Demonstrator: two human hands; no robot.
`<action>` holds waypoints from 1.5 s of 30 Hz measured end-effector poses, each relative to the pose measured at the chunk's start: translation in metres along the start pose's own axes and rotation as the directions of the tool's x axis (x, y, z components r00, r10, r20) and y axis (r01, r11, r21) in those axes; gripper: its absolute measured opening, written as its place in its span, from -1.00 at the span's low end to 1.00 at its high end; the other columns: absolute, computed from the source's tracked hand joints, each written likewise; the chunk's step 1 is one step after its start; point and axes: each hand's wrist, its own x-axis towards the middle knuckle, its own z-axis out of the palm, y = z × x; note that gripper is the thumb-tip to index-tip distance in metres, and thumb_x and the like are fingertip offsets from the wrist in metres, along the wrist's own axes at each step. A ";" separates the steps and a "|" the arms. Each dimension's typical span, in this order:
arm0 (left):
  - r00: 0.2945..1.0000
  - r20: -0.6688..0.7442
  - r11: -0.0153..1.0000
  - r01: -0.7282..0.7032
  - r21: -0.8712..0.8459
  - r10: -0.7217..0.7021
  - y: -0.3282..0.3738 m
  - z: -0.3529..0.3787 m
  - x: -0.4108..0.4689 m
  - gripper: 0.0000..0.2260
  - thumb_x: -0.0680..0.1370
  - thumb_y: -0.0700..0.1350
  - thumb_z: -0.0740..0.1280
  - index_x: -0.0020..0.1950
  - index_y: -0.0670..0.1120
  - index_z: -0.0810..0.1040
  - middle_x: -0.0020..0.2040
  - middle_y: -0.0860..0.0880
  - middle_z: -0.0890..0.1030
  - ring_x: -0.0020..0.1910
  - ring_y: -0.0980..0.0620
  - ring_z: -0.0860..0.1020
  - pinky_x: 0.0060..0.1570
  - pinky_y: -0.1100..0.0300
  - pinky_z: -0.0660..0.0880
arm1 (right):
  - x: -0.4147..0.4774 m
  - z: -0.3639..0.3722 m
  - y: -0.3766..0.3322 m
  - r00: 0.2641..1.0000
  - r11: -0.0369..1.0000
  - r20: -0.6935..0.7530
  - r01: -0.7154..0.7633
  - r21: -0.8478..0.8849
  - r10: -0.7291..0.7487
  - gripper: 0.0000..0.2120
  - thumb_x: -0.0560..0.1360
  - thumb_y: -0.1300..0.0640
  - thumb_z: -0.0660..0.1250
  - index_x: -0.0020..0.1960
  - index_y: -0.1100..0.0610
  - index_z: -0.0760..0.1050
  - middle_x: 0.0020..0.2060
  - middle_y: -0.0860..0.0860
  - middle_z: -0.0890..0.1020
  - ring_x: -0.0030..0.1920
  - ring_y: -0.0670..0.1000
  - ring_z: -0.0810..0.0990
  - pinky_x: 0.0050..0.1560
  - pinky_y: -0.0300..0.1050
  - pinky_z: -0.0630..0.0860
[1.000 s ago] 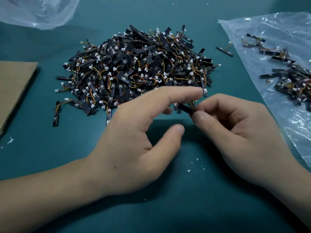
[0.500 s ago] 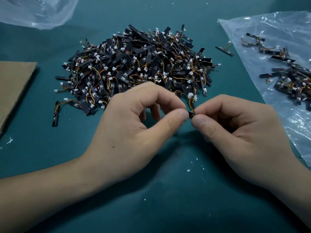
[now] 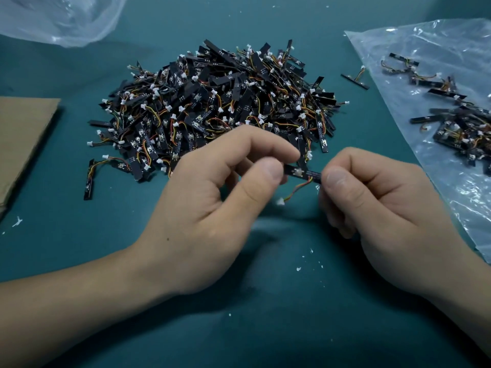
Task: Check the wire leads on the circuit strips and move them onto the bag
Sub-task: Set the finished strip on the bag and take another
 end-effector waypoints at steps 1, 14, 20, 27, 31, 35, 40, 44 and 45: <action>1.000 0.009 0.999 0.023 -0.030 -0.023 0.001 0.000 0.000 -0.81 0.63 -0.03 0.23 0.11 -0.01 0.61 -0.20 0.04 0.60 -0.22 -0.01 0.58 -0.21 0.11 0.50 | -0.001 0.000 0.000 1.000 1.000 0.001 0.012 -0.015 -0.012 -0.70 0.62 -0.12 0.21 -0.22 -0.03 0.46 -0.41 0.02 0.54 -0.44 -0.01 0.46 -0.39 -0.22 0.38; 0.989 0.138 0.989 0.034 0.144 -0.054 0.006 0.002 0.001 -0.83 0.59 -0.13 0.31 -0.17 -0.01 0.62 -0.36 0.06 0.55 -0.36 0.05 0.51 -0.35 0.35 0.37 | -0.004 0.001 -0.003 0.995 0.993 0.081 0.068 -0.094 -0.061 -0.77 0.61 -0.06 0.24 -0.14 0.02 0.55 -0.41 0.02 0.54 -0.43 0.03 0.49 -0.41 -0.06 0.41; 0.984 0.166 0.994 0.048 0.102 -0.064 0.008 0.002 0.000 -0.86 0.56 -0.18 0.34 -0.19 -0.04 0.61 -0.41 0.05 0.51 -0.44 0.13 0.43 -0.39 0.41 0.30 | -0.004 0.000 -0.003 0.995 0.992 0.082 0.067 -0.106 -0.058 -0.77 0.60 -0.05 0.24 -0.18 0.00 0.52 -0.43 0.03 0.53 -0.44 0.04 0.49 -0.42 -0.06 0.40; 0.986 0.154 0.985 0.036 0.166 -0.062 0.008 0.002 0.001 -0.88 0.53 -0.16 0.37 -0.17 -0.04 0.67 -0.32 0.05 0.54 -0.32 -0.03 0.52 -0.32 0.24 0.40 | -0.003 0.001 -0.003 0.989 0.990 0.142 0.048 -0.135 -0.029 -0.74 0.56 -0.04 0.22 -0.25 0.03 0.47 -0.46 0.04 0.47 -0.45 0.01 0.43 -0.44 -0.12 0.34; 0.987 0.156 0.986 0.013 0.168 -0.040 0.008 0.002 0.001 -0.88 0.54 -0.19 0.37 -0.18 -0.07 0.65 -0.33 0.06 0.53 -0.35 -0.03 0.51 -0.36 0.26 0.38 | -0.003 0.000 -0.005 0.987 0.990 0.156 0.066 -0.128 -0.045 -0.77 0.55 -0.03 0.23 -0.24 0.02 0.48 -0.46 0.01 0.48 -0.45 -0.02 0.42 -0.43 -0.15 0.34; 0.989 0.131 0.985 0.039 0.167 -0.062 0.007 0.002 0.001 -0.87 0.54 -0.18 0.37 -0.19 -0.06 0.66 -0.32 0.07 0.55 -0.33 -0.02 0.52 -0.34 0.29 0.39 | -0.003 0.001 -0.006 0.989 0.993 0.145 0.015 -0.117 0.002 -0.74 0.55 -0.08 0.22 -0.22 0.01 0.53 -0.43 0.03 0.57 -0.43 0.06 0.50 -0.39 0.05 0.41; 0.987 0.142 0.987 0.053 0.153 -0.075 0.007 0.002 0.001 -0.86 0.54 -0.17 0.36 -0.19 -0.05 0.65 -0.34 0.07 0.55 -0.37 0.00 0.51 -0.38 0.31 0.36 | -0.002 0.002 -0.006 0.987 0.988 0.157 0.010 -0.154 0.015 -0.71 0.58 -0.05 0.18 -0.23 -0.03 0.56 -0.38 -0.11 0.63 -0.37 -0.01 0.58 -0.37 -0.10 0.46; 0.985 0.154 0.986 0.050 0.162 -0.075 0.007 0.002 0.000 -0.86 0.56 -0.15 0.34 -0.18 -0.03 0.63 -0.38 0.04 0.53 -0.41 0.00 0.49 -0.42 0.25 0.36 | -0.002 0.002 -0.006 0.987 0.990 0.163 0.034 -0.135 -0.012 -0.71 0.58 -0.02 0.19 -0.24 0.00 0.57 -0.41 -0.13 0.60 -0.39 -0.03 0.56 -0.38 -0.23 0.40; 0.984 0.161 0.987 0.047 0.154 -0.072 0.007 0.002 0.000 -0.86 0.57 -0.15 0.34 -0.19 -0.03 0.62 -0.39 0.03 0.52 -0.43 0.00 0.47 -0.44 0.23 0.36 | -0.001 0.002 -0.006 0.986 0.990 0.164 0.037 -0.134 -0.014 -0.71 0.57 -0.02 0.20 -0.25 -0.01 0.57 -0.42 -0.13 0.59 -0.39 -0.03 0.56 -0.38 -0.23 0.39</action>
